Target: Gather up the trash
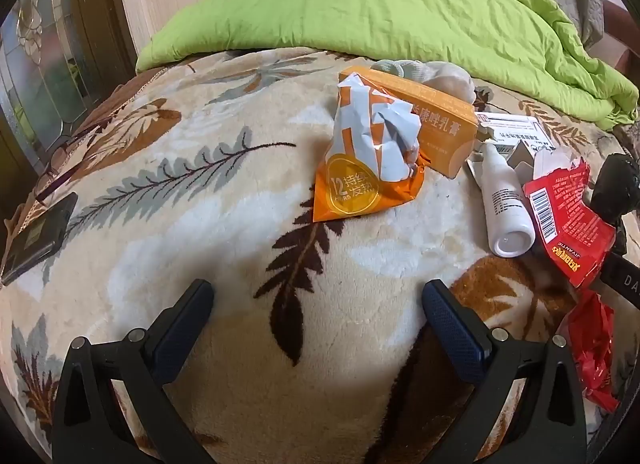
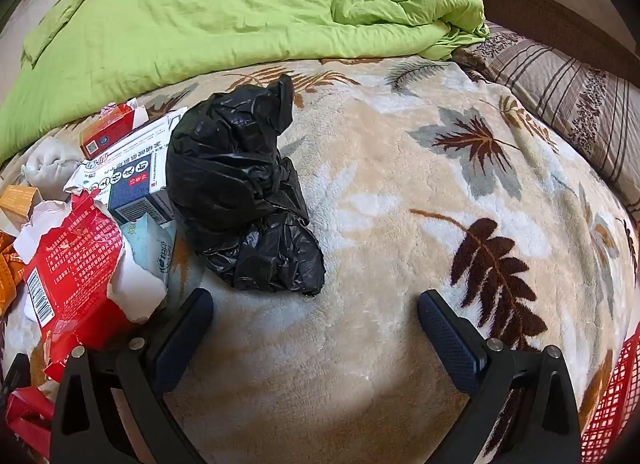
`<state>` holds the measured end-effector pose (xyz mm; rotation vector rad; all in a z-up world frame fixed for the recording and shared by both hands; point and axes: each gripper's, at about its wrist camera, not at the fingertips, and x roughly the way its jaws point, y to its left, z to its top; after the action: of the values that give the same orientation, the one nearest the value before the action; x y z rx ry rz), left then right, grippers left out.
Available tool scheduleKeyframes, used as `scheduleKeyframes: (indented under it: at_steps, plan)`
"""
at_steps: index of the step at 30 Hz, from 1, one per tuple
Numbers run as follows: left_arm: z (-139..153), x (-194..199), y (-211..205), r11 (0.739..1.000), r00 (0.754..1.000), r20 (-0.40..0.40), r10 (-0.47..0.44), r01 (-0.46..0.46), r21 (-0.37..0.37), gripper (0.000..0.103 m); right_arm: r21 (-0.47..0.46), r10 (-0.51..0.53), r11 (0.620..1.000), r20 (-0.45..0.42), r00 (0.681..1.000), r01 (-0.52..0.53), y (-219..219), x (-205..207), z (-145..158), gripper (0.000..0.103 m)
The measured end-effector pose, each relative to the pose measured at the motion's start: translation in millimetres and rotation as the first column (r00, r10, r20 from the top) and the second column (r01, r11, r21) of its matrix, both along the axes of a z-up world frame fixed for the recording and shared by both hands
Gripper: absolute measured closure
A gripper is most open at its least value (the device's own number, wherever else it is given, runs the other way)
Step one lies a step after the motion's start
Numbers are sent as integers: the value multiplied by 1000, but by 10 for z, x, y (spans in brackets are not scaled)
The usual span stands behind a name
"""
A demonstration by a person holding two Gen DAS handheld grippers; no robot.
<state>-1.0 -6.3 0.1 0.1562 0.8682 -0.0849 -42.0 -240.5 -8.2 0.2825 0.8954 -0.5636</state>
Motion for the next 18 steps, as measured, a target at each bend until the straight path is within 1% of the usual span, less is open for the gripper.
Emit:
scheduleKeyframes:
  at_steps: [1, 3, 5, 7, 8, 9, 11, 13, 14, 16, 18]
  plan:
    - [1, 29, 94, 997, 1000, -23, 1, -2, -72, 0, 1, 0, 1000, 0, 1000, 0, 0, -1, -1, 0]
    - [2, 11, 64, 999, 1000, -7, 1, -1, -47, 0, -1, 0, 1000, -1, 1000, 0, 1, -1, -1, 0]
    - [2, 14, 57, 999, 1000, -8, 0, -1, -41, 0, -3, 1, 1000, -5, 1000, -1, 7, 2, -1, 0]
    - [-4, 13, 48, 999, 1000, -9, -4, 4, -47, 0, -14, 2, 1000, -16, 1000, -3, 27, 14, -2, 0]
    - [7, -2, 104, 998, 1000, -5, -16, 16, -61, 0, -9, 8, 1000, -11, 1000, -8, 19, 4, 4, 0]
    - [38, -27, 126, 996, 1000, 4, -31, 31, -81, 0, 14, 20, 1000, -9, 1000, -19, -14, -9, 5, 0]
    - [155, -113, 185, 992, 998, 64, -25, 33, -125, 0, 50, 89, 995, -22, 996, -88, -47, -22, 34, 0]
    - [299, -291, 260, 985, 986, 168, -16, 45, -167, 0, 80, 180, 981, -47, 983, -176, -71, -55, 86, 0]
    - [339, -372, 281, 985, 981, 194, -16, 49, -167, 0, 87, 197, 977, -44, 979, -193, -93, -101, 100, 0]
    - [440, -542, 256, 988, 972, 232, -33, 66, -138, 0, 81, 195, 978, -6, 981, -194, -116, -322, 219, 0]
    - [568, -702, 228, 987, 958, 281, -55, 95, -133, 0, 70, 204, 975, 67, 977, -209, -118, -607, 385, 0]
